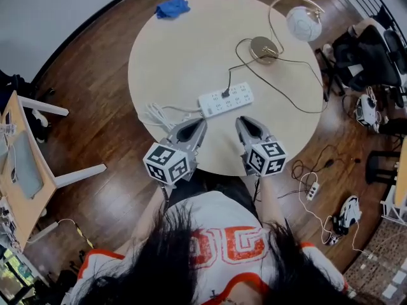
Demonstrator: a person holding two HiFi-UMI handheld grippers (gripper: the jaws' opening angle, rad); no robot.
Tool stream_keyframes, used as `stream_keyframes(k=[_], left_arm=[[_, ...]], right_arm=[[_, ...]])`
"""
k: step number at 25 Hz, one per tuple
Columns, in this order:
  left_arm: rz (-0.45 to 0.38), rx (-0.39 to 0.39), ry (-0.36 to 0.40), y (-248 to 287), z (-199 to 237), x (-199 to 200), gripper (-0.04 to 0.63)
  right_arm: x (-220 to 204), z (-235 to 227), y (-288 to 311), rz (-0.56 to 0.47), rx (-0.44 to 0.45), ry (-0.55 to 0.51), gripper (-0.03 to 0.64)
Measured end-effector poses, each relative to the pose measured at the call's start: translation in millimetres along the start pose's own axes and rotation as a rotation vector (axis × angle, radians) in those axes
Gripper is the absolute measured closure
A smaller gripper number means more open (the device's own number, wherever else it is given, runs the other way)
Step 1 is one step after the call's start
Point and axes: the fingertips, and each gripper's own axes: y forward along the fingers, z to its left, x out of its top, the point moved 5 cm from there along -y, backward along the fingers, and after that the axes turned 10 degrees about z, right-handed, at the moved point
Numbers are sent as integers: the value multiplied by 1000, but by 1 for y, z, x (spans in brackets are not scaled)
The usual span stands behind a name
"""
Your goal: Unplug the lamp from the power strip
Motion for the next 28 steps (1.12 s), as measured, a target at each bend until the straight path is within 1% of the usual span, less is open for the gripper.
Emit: stream_keyframes(k=[1, 5, 9, 13, 17, 22, 25, 28], left_arm=[[0, 0, -4, 4, 0, 0, 595], [12, 19, 9, 20, -2, -4, 595], [53, 54, 27, 42, 4, -14, 595], [89, 86, 7, 65, 21, -23, 595], [170, 137, 16, 88, 38, -36, 595], [261, 224, 21, 110, 59, -43, 595], [318, 249, 28, 122, 68, -43, 595], [383, 254, -9, 133, 73, -47, 595]], right_arm=[[2, -4, 6, 11, -6, -13, 566], [10, -25, 34, 65, -17, -69, 531], [16, -42, 65, 114, -21, -115, 532], [19, -52, 95, 169, -22, -155, 532], [17, -57, 117, 232, -11, -192, 522], [17, -55, 134, 277, 20, -210, 512], [15, -55, 142, 304, 25, -228, 511], [13, -56, 148, 326, 29, -234, 511]])
